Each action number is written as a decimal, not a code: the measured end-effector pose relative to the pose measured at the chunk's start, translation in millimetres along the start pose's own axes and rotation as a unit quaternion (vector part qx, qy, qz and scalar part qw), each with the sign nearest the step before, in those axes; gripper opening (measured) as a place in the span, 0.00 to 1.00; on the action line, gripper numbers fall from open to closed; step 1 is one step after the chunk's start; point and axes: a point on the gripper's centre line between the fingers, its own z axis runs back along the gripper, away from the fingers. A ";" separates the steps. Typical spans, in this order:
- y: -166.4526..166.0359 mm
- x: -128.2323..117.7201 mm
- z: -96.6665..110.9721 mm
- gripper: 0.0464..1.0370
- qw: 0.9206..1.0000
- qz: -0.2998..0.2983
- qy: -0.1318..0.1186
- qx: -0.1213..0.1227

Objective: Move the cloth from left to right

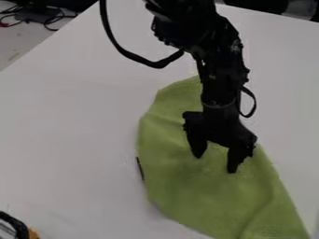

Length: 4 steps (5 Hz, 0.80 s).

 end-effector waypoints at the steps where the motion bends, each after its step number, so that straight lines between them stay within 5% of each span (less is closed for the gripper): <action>1: 14.7 -16.6 3.9 0.96 1.000 0.005 0.026 0.016; 2: 25.4 -22.2 10.4 0.96 0.998 0.020 0.041 0.032; 4: 36.5 -11.4 60.2 0.96 0.999 0.015 0.008 0.049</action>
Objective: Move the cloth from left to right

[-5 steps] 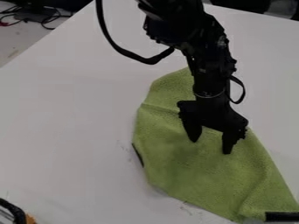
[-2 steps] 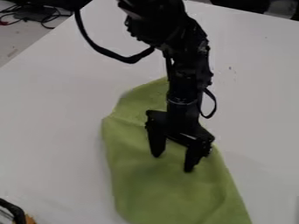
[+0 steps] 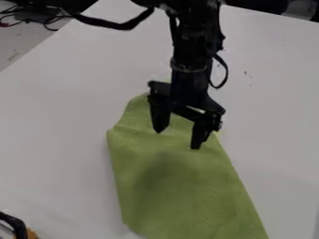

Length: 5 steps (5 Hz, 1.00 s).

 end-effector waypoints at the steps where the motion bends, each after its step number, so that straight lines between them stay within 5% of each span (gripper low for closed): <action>1: 9.2 11.3 18.3 0.96 1.000 -0.002 -0.005 0.000; 2: 16.3 31.6 43.4 0.96 0.999 -0.021 -0.032 -0.004; 5: 69.0 71.9 55.8 0.96 0.995 -0.094 0.021 -0.005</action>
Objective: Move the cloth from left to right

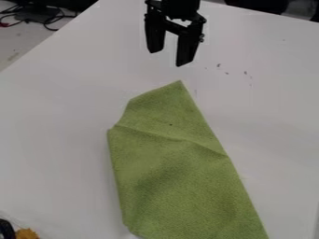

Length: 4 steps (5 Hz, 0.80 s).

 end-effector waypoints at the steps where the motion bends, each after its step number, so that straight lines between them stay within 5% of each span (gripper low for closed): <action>1: 23.9 -12.3 -0.6 0.96 0.999 0.052 0.008 -0.006; 2: 41.8 -28.4 -10.3 0.96 0.991 0.133 0.019 -0.022; 4: 62.7 -58.5 -13.5 0.96 0.933 0.356 0.019 -0.054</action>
